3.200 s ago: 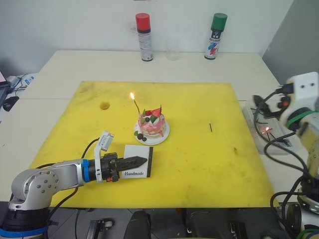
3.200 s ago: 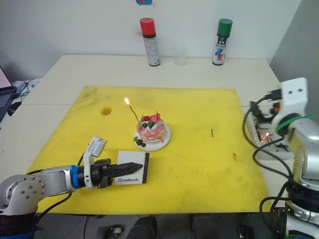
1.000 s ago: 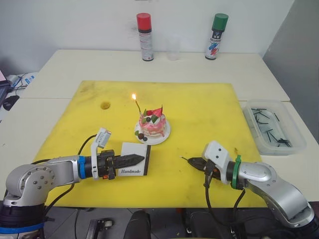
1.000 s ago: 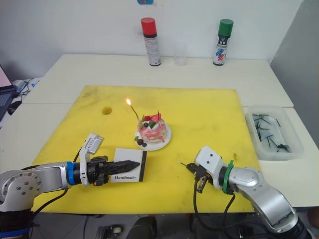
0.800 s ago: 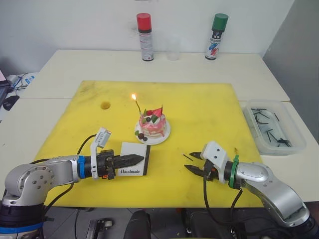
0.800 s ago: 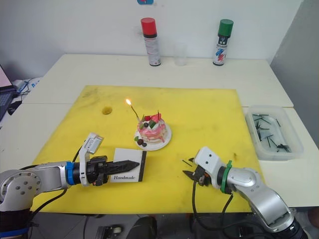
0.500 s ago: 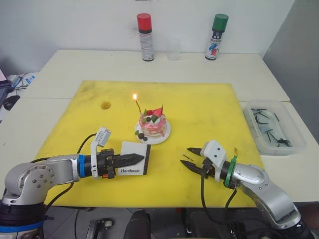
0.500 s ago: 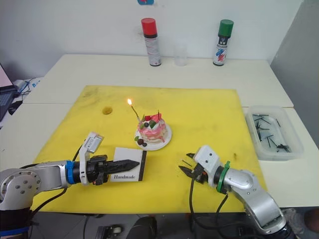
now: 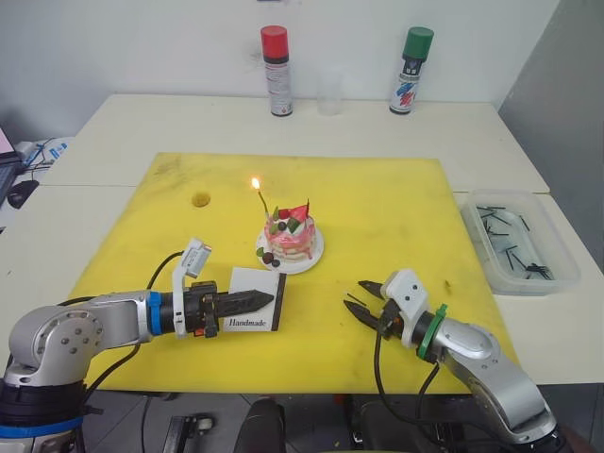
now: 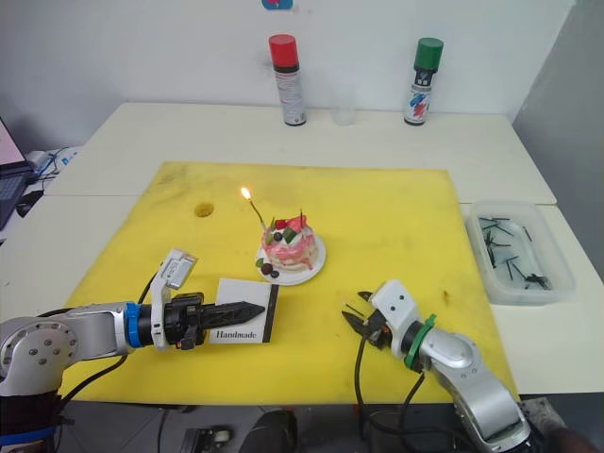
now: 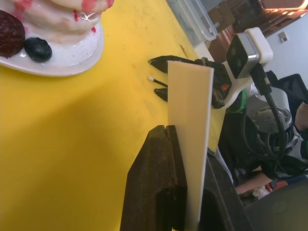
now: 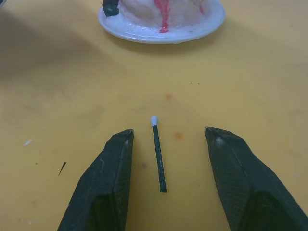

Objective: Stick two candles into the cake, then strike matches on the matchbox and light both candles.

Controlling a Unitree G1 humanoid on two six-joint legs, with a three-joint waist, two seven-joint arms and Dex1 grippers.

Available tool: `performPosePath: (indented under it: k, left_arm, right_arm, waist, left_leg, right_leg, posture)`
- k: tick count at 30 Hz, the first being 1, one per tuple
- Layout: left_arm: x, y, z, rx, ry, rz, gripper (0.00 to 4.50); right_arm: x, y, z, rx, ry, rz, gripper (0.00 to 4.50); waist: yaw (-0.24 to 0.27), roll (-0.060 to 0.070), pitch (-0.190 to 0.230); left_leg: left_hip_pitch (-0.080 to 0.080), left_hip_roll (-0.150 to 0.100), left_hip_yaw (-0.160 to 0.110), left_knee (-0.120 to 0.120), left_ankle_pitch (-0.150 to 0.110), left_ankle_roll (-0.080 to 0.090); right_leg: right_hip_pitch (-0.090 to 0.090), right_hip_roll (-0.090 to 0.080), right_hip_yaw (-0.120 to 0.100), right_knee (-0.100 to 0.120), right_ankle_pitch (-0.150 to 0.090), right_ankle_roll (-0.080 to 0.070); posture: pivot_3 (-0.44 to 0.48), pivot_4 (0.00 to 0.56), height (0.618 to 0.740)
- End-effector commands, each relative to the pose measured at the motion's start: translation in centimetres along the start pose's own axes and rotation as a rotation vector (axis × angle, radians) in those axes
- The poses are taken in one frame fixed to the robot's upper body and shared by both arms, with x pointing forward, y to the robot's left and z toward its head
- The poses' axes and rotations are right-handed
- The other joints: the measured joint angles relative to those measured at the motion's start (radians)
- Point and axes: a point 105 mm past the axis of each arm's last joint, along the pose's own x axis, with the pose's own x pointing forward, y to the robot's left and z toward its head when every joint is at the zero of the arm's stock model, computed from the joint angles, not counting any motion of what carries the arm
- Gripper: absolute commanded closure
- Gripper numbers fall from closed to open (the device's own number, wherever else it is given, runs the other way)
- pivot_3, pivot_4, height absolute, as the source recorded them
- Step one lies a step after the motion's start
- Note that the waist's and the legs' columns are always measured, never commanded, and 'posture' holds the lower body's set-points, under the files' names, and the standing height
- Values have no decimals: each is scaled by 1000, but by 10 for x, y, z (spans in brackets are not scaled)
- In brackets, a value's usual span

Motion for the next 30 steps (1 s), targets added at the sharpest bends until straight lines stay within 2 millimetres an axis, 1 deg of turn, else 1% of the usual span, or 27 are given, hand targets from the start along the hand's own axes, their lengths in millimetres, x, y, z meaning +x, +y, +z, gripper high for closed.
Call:
performPosePath:
  k: [1, 4, 7, 10, 12, 15, 18, 21, 25, 30]
  left_arm:
    - [0, -5, 4, 30, 0, -5, 4500]
    - [0, -4, 4, 29, 0, -5, 4500]
    - [0, -4, 4, 28, -2, -6, 4500]
    - [1, -4, 5, 27, -4, -8, 4500]
    - [2, -4, 5, 26, -7, -12, 4500]
    - [3, -6, 7, 22, -13, -30, 4500]
    - [5, -6, 10, 24, -21, -44, 4500]
    - [8, -7, 16, 25, -39, -63, 4500]
    - [11, -10, 20, 23, -42, -89, 4500]
    - [15, -12, 26, 35, -43, -108, 4500]
  right_arm:
    - [0, 4, -2, 16, 20, 6, 3370]
    - [-2, 6, -5, 7, 37, 10, 4478]
    - [-4, 8, -4, -9, 31, 22, 4478]
    - [-4, 4, 8, -13, -11, 18, 4478]
    - [-6, 2, 20, -30, -49, 27, 4478]
    - [-10, 3, 43, -112, -98, 89, 4478]
    - [-12, 7, 66, -205, -137, 177, 4478]
    - [-11, 16, 82, -294, -136, 300, 4478]
    - [-6, 24, 94, -405, -112, 412, 4478]
    - [4, 34, 100, -465, -80, 490, 4478]
  waist:
    - [0, 0, 0]
    - [0, 0, 0]
    - [0, 0, 0]
    - [0, 0, 0]
    - [0, 0, 0]
    - [0, 0, 0]
    - [0, 0, 0]
    - [0, 0, 0]
    - [0, 0, 0]
    - [0, 0, 0]
  left_leg:
    - [0, 0, 0, 0, 0, 0]
    - [1, 0, 0, 0, 0, 0]
    - [1, 0, 0, 0, 0, 0]
    - [1, 0, 0, 0, 0, 0]
    - [1, 0, 0, 0, 0, 0]
    - [1, 0, 0, 0, 0, 0]
    - [1, 0, 0, 1, 0, 0]
    - [1, 0, 0, 1, 0, 0]
    - [1, 0, 0, 1, 0, 0]
    - [0, 0, 0, 1, 0, 0]
  right_leg:
    - [0, 0, 0, 0, 0, 0]
    - [0, 0, 0, 0, 0, 0]
    - [1, 0, 0, 0, 0, 0]
    - [1, 0, 0, 0, 0, 0]
    - [1, 0, 0, 0, 0, 0]
    - [1, 0, 0, 0, 0, 0]
    - [1, 0, 0, 0, 1, 1]
    - [1, 0, 0, 0, 1, 1]
    - [1, 0, 0, 0, 1, 1]
    - [1, 0, -1, 0, 1, 1]
  posture:
    - [0, 150, 740]
    - [0, 150, 740]
    - [0, 150, 740]
    - [0, 150, 740]
    - [0, 150, 740]
    - [0, 150, 740]
    - [0, 150, 740]
    - [0, 150, 740]
    - [0, 150, 740]
    - [0, 150, 740]
